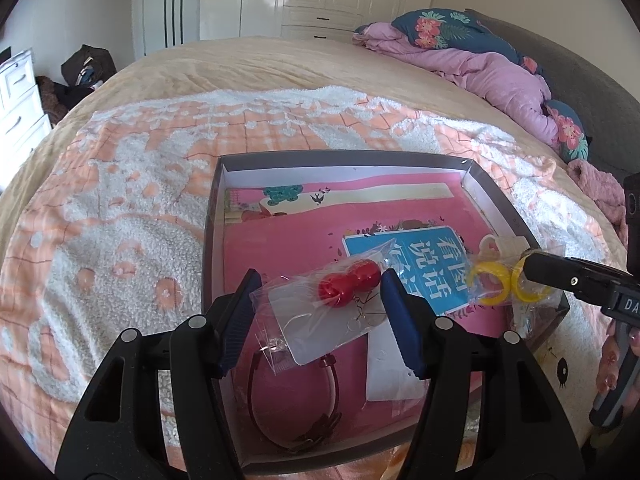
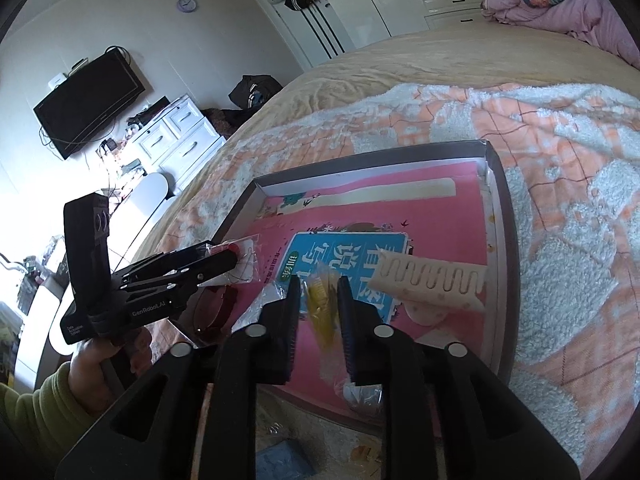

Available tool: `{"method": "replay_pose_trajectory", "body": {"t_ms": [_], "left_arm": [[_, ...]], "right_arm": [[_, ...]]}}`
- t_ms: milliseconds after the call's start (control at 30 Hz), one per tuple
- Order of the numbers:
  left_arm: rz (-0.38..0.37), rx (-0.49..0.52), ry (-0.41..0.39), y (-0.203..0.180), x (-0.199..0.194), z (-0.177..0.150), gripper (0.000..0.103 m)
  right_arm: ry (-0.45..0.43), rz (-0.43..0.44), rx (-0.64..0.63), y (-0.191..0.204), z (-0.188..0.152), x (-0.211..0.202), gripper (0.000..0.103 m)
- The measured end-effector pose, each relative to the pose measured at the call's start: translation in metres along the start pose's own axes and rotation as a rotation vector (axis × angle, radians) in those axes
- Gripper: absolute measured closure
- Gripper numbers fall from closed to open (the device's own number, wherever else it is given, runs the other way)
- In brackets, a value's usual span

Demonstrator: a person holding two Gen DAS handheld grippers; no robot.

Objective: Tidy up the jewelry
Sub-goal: 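Carry both bags into the gray box and open both tools to release them, then withdraw both open tools from the gray box toward the loose items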

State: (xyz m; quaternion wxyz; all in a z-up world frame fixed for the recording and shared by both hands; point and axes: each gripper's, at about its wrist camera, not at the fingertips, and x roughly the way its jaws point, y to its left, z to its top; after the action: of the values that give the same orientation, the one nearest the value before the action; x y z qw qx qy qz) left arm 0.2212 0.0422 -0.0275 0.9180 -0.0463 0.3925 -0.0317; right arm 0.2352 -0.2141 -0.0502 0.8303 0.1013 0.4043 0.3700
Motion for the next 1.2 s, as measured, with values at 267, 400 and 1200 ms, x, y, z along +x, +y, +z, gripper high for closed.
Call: {"method": "replay_pose_trajectory", "body": {"t_ms": [267, 400, 1200], "left_arm": [[0.004, 0.0, 0.004, 0.0, 0.001, -0.001, 0.049], [0.003, 0.0, 0.008, -0.001, 0.001, -0.001, 0.047], [0.023, -0.037, -0.092, 0.009, -0.053, 0.015, 0.009]], "right_arm": [[-0.019, -0.028, 0.003, 0.0, -0.001, -0.015, 0.059], [-0.043, -0.051, -0.023, 0.003, 0.0, -0.027, 0.047], [-0.154, -0.123, -0.058, 0.008, 0.002, -0.066, 0.016]]}}
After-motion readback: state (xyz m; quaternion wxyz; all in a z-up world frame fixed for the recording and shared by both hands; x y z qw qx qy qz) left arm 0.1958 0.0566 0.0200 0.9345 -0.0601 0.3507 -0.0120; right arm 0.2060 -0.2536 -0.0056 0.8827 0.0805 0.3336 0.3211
